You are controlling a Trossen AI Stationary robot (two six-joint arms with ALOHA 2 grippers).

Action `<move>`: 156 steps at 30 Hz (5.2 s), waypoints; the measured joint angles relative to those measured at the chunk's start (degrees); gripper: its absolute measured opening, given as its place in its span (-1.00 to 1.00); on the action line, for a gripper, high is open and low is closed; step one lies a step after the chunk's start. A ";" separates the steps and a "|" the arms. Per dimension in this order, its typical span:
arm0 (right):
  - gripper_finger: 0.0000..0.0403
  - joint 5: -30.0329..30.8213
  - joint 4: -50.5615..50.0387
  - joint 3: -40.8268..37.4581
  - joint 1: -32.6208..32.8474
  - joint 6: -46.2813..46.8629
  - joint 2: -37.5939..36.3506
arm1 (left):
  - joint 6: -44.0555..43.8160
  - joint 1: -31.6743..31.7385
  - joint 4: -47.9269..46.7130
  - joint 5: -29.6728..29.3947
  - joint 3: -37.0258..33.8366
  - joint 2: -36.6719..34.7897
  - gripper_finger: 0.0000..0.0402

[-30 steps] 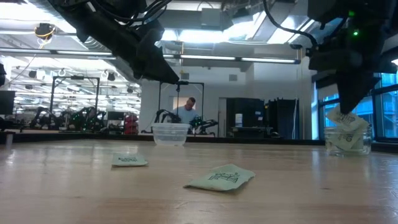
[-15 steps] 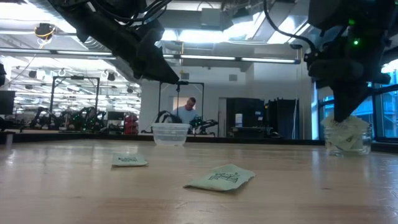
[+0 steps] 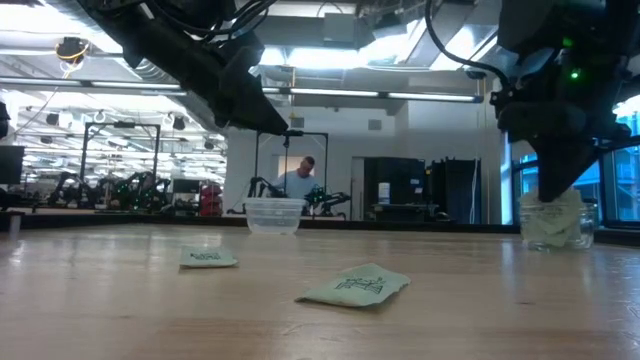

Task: Pick and place Stevia / Truvia into bins
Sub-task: Put the stevia packet into the transparent container

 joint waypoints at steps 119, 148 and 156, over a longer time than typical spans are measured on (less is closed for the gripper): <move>-0.36 -26.03 59.69 13.73 -11.45 -1.15 34.07 | 0.39 -14.60 19.40 13.35 2.29 34.21 -0.99; -0.98 -27.80 59.44 13.62 -11.41 -6.60 34.29 | 3.51 -13.43 6.32 12.54 2.16 26.01 -0.65; -0.98 -30.65 56.06 13.57 -12.34 -13.45 28.38 | 4.04 -10.90 1.10 10.22 2.21 16.42 -0.58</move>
